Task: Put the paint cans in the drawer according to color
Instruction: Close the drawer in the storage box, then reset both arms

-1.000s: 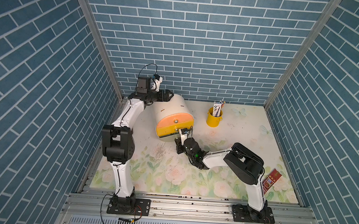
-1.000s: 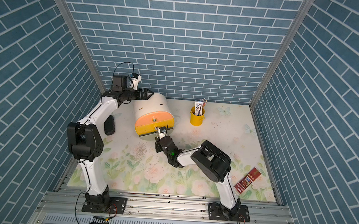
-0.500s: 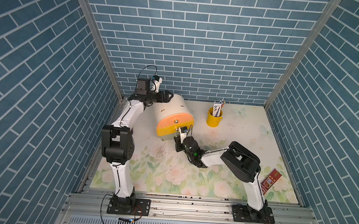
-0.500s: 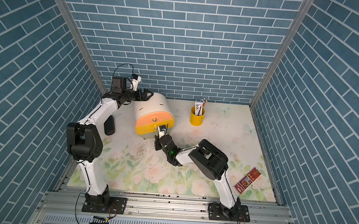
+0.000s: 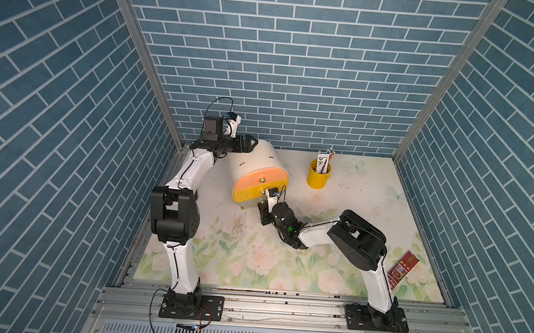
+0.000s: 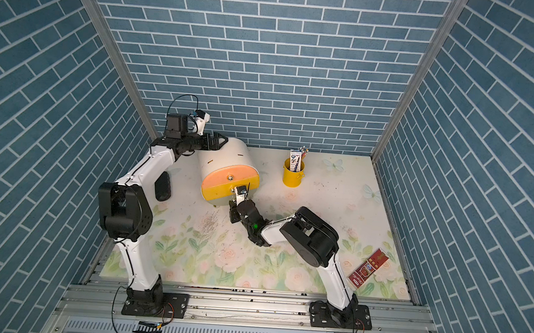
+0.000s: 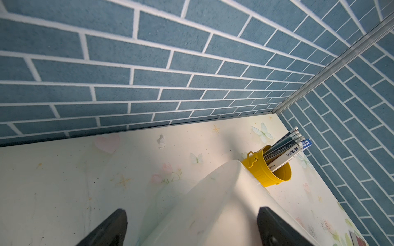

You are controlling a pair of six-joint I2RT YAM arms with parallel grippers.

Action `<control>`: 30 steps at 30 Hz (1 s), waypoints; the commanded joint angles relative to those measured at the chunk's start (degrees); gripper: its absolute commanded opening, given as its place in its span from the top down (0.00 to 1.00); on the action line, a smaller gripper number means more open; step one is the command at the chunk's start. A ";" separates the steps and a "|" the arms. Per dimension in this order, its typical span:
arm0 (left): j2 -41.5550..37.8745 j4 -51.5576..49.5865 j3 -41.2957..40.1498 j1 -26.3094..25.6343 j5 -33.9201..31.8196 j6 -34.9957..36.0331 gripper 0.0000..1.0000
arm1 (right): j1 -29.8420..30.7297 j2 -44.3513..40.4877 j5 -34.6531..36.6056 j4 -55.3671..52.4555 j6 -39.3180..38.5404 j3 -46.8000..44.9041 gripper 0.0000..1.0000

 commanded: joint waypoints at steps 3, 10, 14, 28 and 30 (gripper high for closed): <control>-4.30 -2.60 0.13 0.24 -4.88 -1.51 0.00 | -0.83 -5.79 1.10 -0.08 -1.43 -3.44 0.57; -10.25 -0.17 -2.48 0.31 -11.23 -1.26 0.00 | -0.85 -14.52 1.55 -1.56 -2.42 -11.11 0.51; -17.78 6.69 -10.33 0.29 -14.77 -2.60 0.00 | -0.78 -22.46 3.70 -3.07 -3.79 -16.41 0.48; -48.43 25.42 -47.91 0.65 -37.24 -6.24 0.00 | -10.62 -53.61 11.51 -18.91 -10.71 -30.56 0.26; -51.18 26.99 -52.91 0.93 -40.54 -7.00 0.00 | -14.25 -58.21 13.72 -21.35 -9.17 -32.47 0.21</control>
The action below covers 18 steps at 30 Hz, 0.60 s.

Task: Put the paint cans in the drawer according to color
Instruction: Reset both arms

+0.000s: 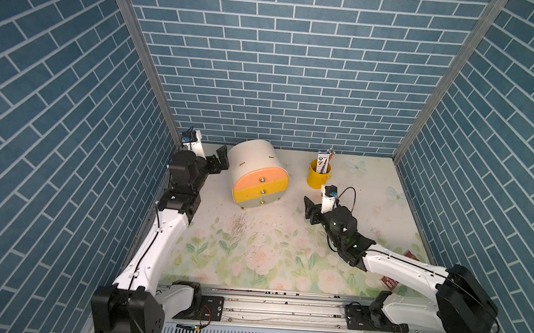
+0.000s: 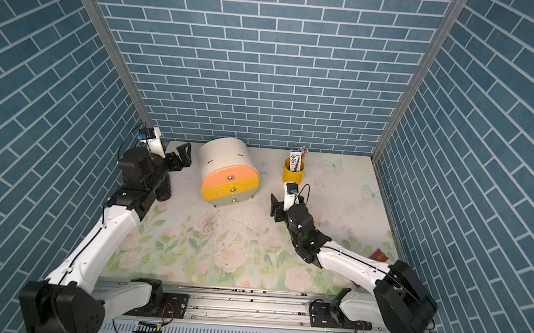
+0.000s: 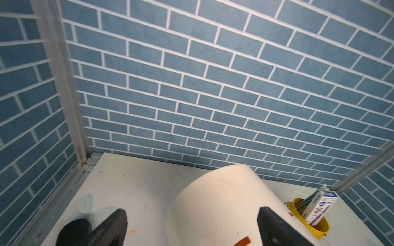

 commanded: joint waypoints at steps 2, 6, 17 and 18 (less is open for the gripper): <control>-3.98 5.96 -9.16 0.91 -9.94 -1.61 0.00 | -6.93 -9.16 4.54 -5.59 -0.70 -4.99 0.18; -6.03 10.52 -18.33 1.09 -17.37 -1.96 0.00 | -17.03 -15.19 1.78 -5.92 -1.50 -9.31 0.13; -0.57 36.49 -39.33 1.19 -21.70 1.11 0.00 | -37.55 -12.13 0.68 12.01 -2.80 -19.89 0.06; 0.99 37.52 -39.32 1.18 -21.46 1.87 0.00 | -38.43 -11.38 0.74 13.80 -4.46 -20.16 0.06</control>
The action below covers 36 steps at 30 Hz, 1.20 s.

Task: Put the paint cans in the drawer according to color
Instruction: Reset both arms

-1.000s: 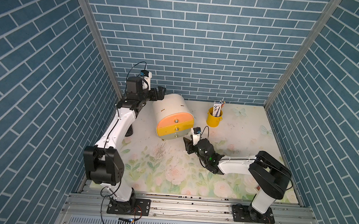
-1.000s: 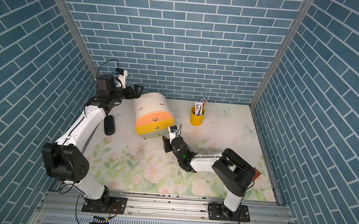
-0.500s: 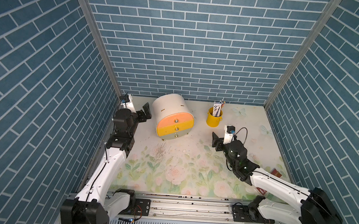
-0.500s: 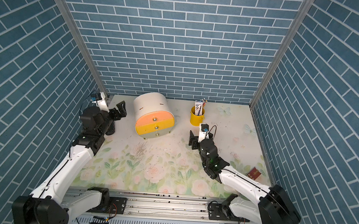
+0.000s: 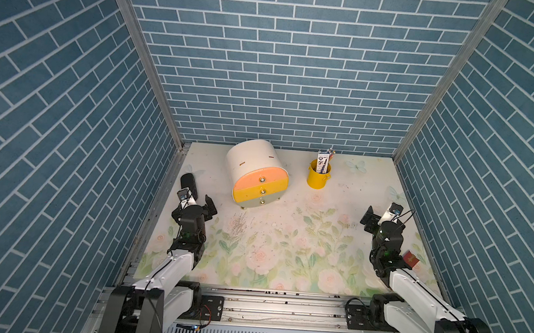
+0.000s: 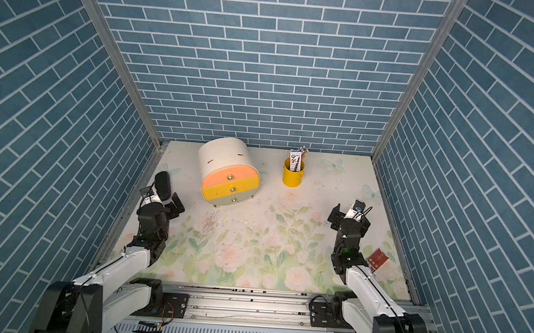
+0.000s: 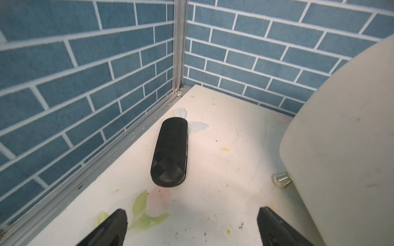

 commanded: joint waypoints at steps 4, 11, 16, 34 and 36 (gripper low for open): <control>8.05 18.61 -2.37 0.35 -1.35 2.40 0.00 | -6.04 5.87 -1.99 14.33 -4.95 -2.04 0.06; 10.56 25.60 -4.11 0.35 -1.91 3.05 0.00 | -8.24 13.47 -7.40 27.25 -8.37 -5.24 0.05; 12.57 29.49 -3.92 0.36 -2.60 6.39 0.00 | -8.57 16.80 -9.37 33.52 -9.51 -5.53 0.00; 24.74 43.31 -4.30 -0.37 1.94 11.51 0.00 | -8.04 32.03 -22.24 42.66 -12.25 -1.35 0.00; 25.17 43.48 -3.95 -0.61 1.52 11.65 0.00 | -7.96 32.10 -22.14 42.48 -12.28 -1.27 0.00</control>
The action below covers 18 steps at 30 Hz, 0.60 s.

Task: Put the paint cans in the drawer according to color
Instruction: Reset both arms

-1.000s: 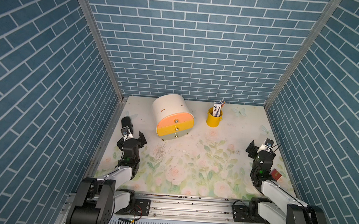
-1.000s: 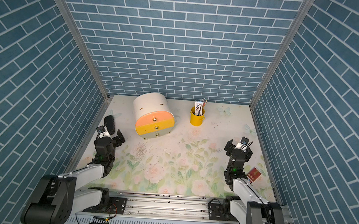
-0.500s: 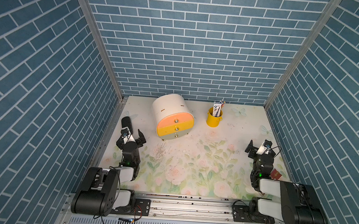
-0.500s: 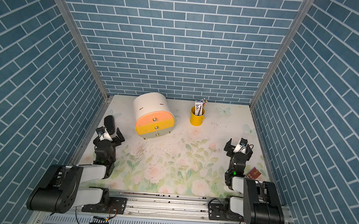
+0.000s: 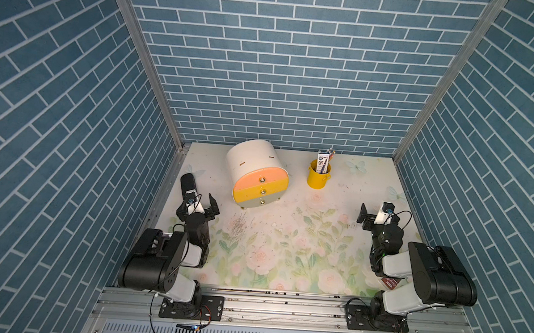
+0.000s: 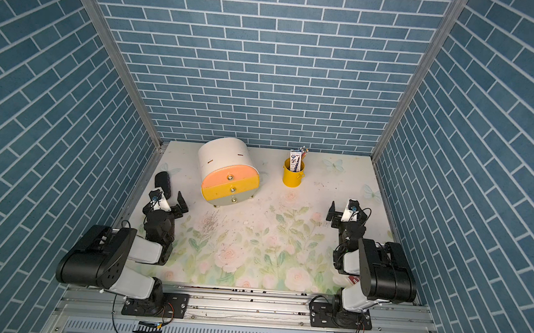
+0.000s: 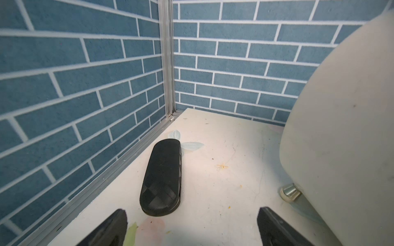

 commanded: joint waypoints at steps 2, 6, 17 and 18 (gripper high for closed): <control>0.16 1.12 1.71 -0.38 0.51 1.58 0.00 | 0.23 0.32 -1.27 -0.32 -2.09 0.63 0.00; 0.22 0.92 1.81 -0.47 0.30 1.65 0.00 | 0.36 0.45 -2.00 -1.23 -2.44 1.12 0.00; 0.28 0.76 1.98 -0.86 -0.09 1.94 0.00 | 1.01 0.58 -3.18 -2.78 -3.93 2.04 0.00; 0.28 0.71 1.99 -0.90 -0.13 1.95 0.00 | 0.94 0.58 -3.16 -2.93 -3.93 2.12 0.00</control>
